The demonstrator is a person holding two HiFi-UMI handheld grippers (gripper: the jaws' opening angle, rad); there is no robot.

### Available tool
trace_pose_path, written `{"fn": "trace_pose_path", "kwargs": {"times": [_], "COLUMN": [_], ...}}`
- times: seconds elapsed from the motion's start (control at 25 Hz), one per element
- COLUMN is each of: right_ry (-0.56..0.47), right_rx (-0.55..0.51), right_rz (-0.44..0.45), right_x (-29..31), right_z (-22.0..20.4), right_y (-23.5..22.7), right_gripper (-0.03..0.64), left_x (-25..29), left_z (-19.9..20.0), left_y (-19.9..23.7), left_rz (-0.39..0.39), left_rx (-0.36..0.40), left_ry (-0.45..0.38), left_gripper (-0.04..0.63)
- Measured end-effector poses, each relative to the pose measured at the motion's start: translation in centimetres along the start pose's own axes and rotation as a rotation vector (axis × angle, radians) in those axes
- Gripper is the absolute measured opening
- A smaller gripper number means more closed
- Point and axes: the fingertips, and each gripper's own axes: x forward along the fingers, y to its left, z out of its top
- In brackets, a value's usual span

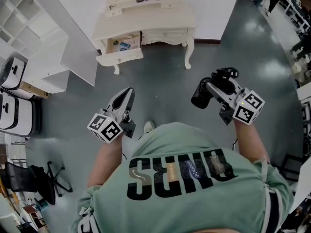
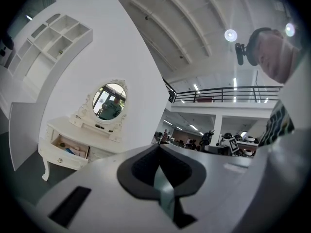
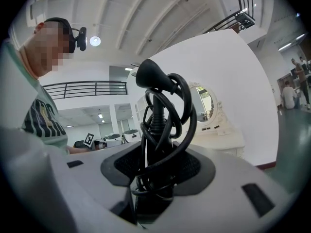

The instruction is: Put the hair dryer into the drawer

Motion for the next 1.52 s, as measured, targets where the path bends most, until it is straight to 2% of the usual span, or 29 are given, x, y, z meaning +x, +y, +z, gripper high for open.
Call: {"fn": "trace_pose_path", "kwargs": {"times": [0.24, 0.44, 0.76, 0.96, 1.24, 1.52], "right_ry": [0.016, 0.004, -0.017, -0.018, -0.006, 0.013], "right_rx": [0.011, 0.01, 0.032, 0.033, 0.052, 0.08], "right_rz": [-0.014, -0.042, -0.093, -0.111, -0.13, -0.089], "right_x": [5.7, 13.2, 27.9, 35.1, 40.1, 40.7], "right_z": [-0.2, 0.6, 4.9, 7.1, 8.4, 8.8], "right_y": [-2.8, -5.8, -11.5, -14.6, -19.8, -27.4], "right_gripper": [0.179, 0.18, 0.179, 0.179, 0.179, 0.179], "left_x": [2.5, 6.0, 13.2, 17.0, 22.4, 29.0], "left_z": [0.3, 1.7, 8.2, 11.5, 13.4, 12.2], "left_y": [5.9, 14.0, 28.0, 34.8, 39.9, 40.9], "left_rz": [-0.006, -0.057, -0.136, -0.16, -0.168, -0.12], "left_rx": [-0.045, -0.056, -0.056, -0.065, -0.076, -0.072], "left_ry": [0.007, 0.007, 0.057, 0.076, 0.099, 0.119], "left_gripper": [0.009, 0.009, 0.009, 0.009, 0.009, 0.009]}}
